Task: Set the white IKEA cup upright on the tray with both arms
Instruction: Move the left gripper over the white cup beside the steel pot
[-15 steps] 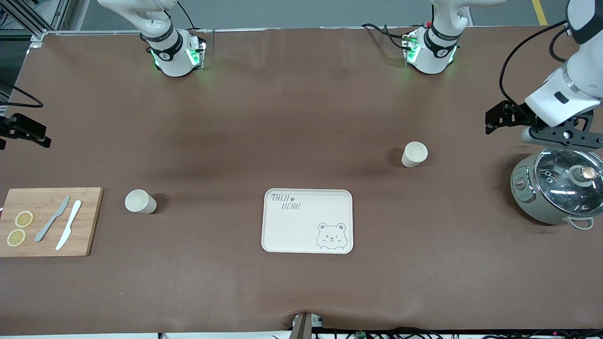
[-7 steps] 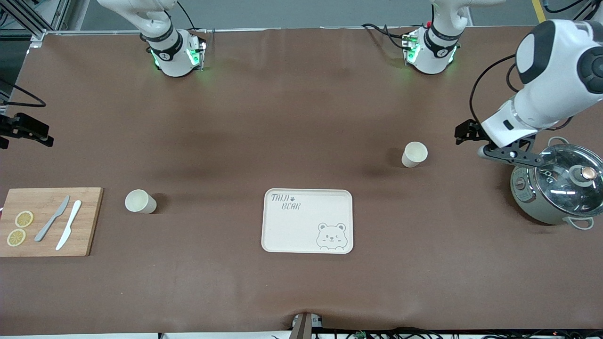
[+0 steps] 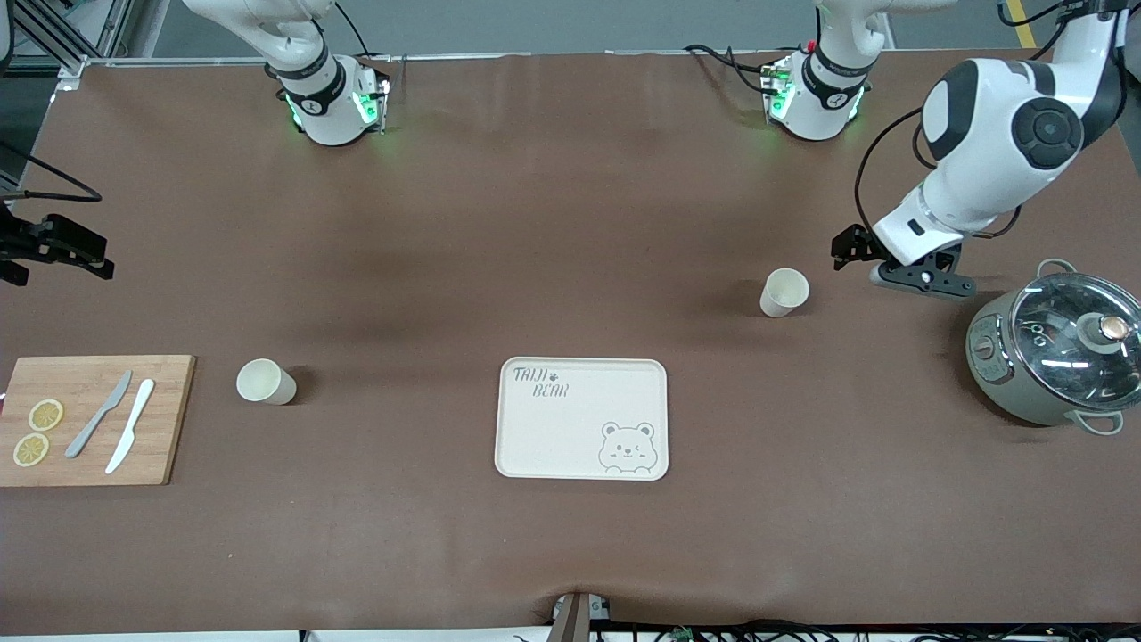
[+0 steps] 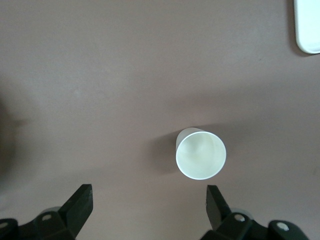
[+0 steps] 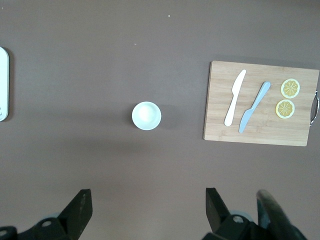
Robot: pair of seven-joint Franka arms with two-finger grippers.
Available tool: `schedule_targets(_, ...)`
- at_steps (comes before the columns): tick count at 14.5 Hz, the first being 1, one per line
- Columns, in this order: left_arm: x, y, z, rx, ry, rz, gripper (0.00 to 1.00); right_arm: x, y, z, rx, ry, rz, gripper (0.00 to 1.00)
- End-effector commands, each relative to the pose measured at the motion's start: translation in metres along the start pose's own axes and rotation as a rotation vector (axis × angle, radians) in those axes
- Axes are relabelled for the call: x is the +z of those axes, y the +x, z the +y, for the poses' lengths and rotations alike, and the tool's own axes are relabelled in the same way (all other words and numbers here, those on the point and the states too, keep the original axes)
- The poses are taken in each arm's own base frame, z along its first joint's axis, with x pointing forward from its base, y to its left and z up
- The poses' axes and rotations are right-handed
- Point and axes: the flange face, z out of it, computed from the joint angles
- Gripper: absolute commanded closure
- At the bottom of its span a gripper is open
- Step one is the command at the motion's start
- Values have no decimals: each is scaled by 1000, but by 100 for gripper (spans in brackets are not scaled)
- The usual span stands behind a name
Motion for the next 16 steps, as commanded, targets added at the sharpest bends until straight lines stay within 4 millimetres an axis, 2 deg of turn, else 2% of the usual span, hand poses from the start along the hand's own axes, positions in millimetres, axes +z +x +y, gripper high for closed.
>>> schedule_targets(1,28,-24,2,-19,-2,62,0,-8,-4,4,2,-21,16,0)
schedule_targets(3,47,-26,8,-30,1,76,0,-7,-4,3,4,-22,13,0)
schedule_targets(8,74,-23,33,-49,0,93,0,-9,-2,6,14,-28,30,0)
schedule_targets(11,92,-30,36,-48,1,104,0,-1,7,-6,-21,-41,29,0)
schedule_targets(14,112,-35,37,-45,0,115,0,1,11,9,8,-14,71,0)
schedule_targets(16,121,-37,36,-46,-1,123,0,9,12,-7,-15,8,43,0)
